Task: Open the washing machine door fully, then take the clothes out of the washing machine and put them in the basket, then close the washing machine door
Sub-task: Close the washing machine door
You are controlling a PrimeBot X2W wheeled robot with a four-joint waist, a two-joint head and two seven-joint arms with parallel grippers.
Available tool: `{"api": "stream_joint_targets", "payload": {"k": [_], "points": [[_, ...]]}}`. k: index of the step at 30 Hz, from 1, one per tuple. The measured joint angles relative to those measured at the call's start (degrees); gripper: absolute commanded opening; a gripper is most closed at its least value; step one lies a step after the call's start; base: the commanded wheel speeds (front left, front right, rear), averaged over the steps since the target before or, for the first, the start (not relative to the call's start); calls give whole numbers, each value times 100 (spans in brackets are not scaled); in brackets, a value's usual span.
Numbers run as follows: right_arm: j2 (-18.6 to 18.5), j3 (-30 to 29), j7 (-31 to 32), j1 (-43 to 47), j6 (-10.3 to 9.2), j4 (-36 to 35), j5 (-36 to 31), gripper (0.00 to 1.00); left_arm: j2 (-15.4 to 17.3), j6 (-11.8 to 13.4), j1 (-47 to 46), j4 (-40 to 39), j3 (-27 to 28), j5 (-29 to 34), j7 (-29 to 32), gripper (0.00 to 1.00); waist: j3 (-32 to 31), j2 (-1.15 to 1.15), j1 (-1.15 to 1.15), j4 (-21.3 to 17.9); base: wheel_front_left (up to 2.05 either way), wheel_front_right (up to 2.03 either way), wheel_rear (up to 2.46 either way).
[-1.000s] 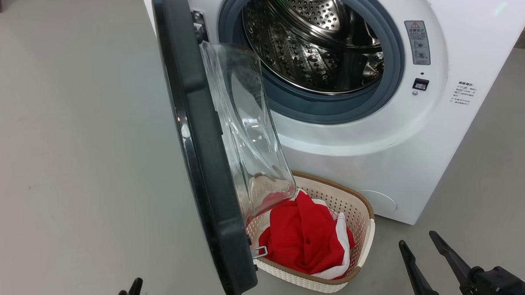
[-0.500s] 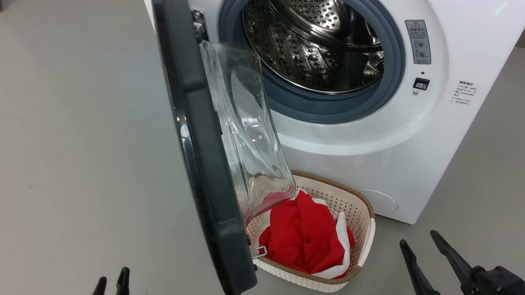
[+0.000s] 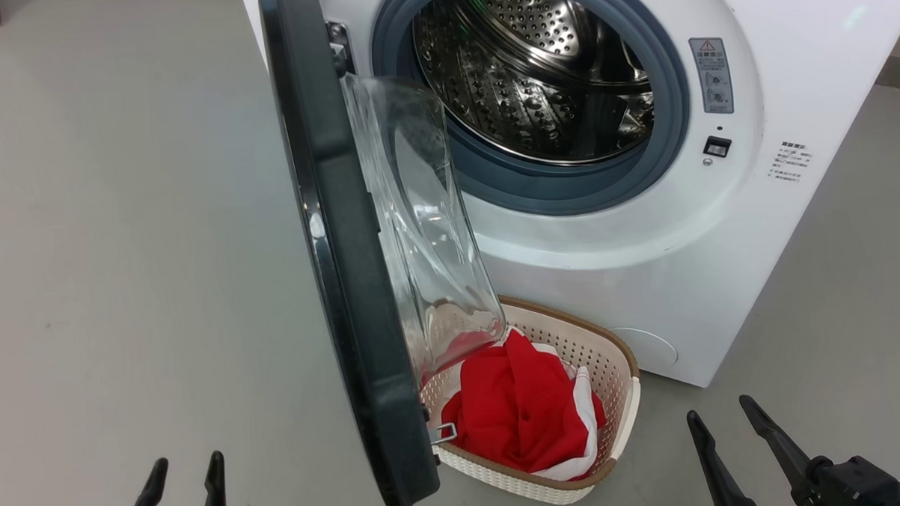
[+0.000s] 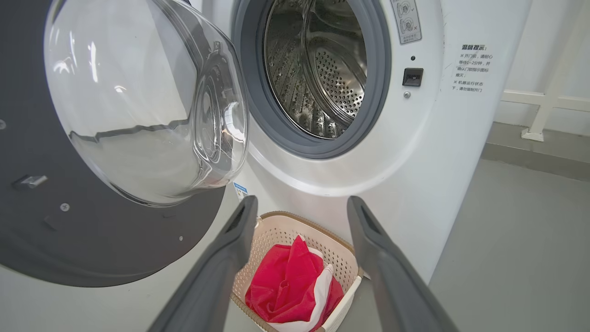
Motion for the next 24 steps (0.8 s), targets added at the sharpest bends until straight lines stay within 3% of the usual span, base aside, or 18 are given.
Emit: {"api": "stream_joint_targets", "payload": {"k": [8,24], "points": [[7,-14,0,1,0,3,2,100,-348,0,120,-492,464,975,0,100,-36,0,0,-28,0,0,0],[44,-116,0,4,0,3,47,100,-504,0,326,-604,544,1061,0,100,-53,0,0,-69,0,0,0]]}}
